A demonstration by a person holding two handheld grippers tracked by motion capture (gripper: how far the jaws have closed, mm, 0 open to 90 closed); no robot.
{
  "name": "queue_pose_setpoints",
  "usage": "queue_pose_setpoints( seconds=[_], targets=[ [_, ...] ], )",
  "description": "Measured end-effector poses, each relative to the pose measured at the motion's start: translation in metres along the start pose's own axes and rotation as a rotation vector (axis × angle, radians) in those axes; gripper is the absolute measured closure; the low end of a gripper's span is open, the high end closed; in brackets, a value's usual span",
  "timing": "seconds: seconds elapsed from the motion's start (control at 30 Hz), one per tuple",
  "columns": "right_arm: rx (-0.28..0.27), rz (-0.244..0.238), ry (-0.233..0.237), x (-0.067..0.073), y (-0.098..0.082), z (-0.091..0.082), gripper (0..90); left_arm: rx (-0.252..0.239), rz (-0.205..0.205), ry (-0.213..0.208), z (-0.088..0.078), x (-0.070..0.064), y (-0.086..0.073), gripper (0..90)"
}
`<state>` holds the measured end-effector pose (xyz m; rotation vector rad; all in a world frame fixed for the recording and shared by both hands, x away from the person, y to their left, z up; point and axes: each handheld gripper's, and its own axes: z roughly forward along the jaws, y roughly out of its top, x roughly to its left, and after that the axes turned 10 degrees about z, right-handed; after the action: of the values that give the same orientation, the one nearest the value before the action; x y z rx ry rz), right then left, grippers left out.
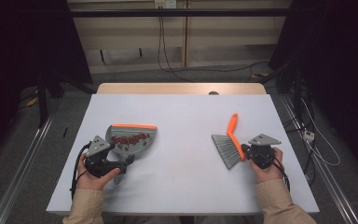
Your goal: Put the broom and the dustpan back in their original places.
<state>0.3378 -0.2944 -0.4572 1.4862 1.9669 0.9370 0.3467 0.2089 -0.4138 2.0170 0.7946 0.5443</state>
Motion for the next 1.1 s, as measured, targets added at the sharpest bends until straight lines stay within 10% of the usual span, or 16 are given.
queue_pose_setpoints(
  seconds=[0.2, 0.53, 1.1],
  targets=[
    [-0.070, 0.019, -0.011, 0.004, -0.001, -0.011, 71.5, -0.006, -0.003, -0.004, -0.001, 0.000, 0.000, 8.8],
    [-0.163, 0.094, 0.175, 0.017, -0.006, -0.030, 29.3, -0.013, -0.001, -0.028, -0.004, -0.003, -0.005, 8.2],
    [-0.142, 0.105, 0.288, 0.023, -0.023, -0.044, 17.7, -0.040, -0.018, -0.077, -0.011, 0.000, -0.014, 7.9]
  ],
)
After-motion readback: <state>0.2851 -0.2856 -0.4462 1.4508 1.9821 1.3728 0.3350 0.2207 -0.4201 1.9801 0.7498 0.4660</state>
